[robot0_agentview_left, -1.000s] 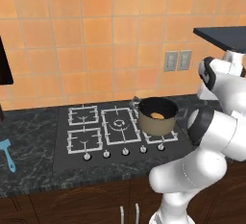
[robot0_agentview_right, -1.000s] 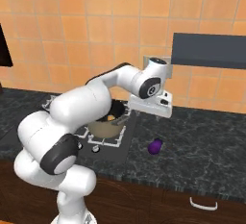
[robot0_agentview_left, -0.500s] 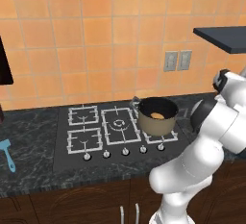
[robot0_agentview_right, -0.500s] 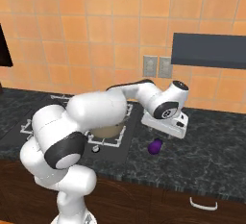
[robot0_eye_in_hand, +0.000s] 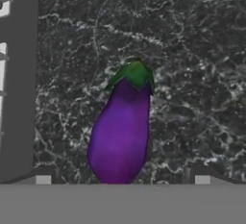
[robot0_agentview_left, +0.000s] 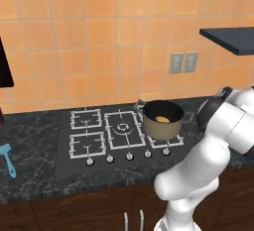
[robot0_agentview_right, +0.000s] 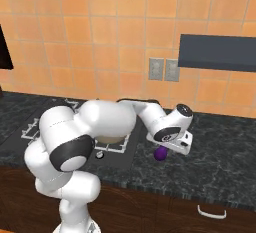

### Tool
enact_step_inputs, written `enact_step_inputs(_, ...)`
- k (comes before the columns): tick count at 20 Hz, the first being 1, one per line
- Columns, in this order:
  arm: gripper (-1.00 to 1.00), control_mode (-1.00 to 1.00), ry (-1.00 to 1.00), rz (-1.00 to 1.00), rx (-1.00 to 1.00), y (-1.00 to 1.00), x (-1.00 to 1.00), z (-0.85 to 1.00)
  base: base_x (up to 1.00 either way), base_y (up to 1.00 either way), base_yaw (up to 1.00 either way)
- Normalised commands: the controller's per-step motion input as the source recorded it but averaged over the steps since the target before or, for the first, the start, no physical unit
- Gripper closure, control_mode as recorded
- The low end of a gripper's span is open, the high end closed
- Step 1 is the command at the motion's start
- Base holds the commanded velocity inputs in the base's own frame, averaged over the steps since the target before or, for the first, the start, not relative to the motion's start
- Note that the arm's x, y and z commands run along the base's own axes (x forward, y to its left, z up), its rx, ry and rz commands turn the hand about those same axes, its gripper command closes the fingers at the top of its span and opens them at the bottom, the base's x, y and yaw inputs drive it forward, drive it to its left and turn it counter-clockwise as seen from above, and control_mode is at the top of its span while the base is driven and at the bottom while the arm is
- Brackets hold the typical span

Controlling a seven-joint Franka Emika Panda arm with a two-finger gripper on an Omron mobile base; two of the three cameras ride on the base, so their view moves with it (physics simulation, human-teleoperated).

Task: Put the potato and eggplant in the pot. Retrieve the spatula and lightly stir the vegetables in the pot.

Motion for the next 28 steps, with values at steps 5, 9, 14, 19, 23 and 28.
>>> enact_step_inputs(5, -1.0, -1.0, 0.0, 0.0, 0.0, 0.04, 0.27, -0.17, 0.0, 0.0, 0.0)
enact_step_inputs(9, -1.0, -1.0, 0.0, 0.0, 0.0, 0.0, 0.21, -0.27, 0.0, 0.0, 0.0)
enact_step_inputs(14, -1.0, -1.0, 0.01, 0.0, 0.0, 0.0, 0.01, -0.41, 0.0, 0.0, 0.0)
enact_step_inputs(19, 1.0, -1.0, 0.01, 0.0, 0.0, 0.0, 0.0, -0.25, 0.0, 0.0, 0.0)
enact_step_inputs(23, 1.0, -1.0, -0.11, 0.0, 0.0, -0.08, -0.23, 0.39, 0.0, 0.0, 0.0)
enact_step_inputs(28, 1.0, -1.0, -0.32, 0.0, 0.0, -0.01, -0.24, 1.0, 0.0, 0.0, 0.0)
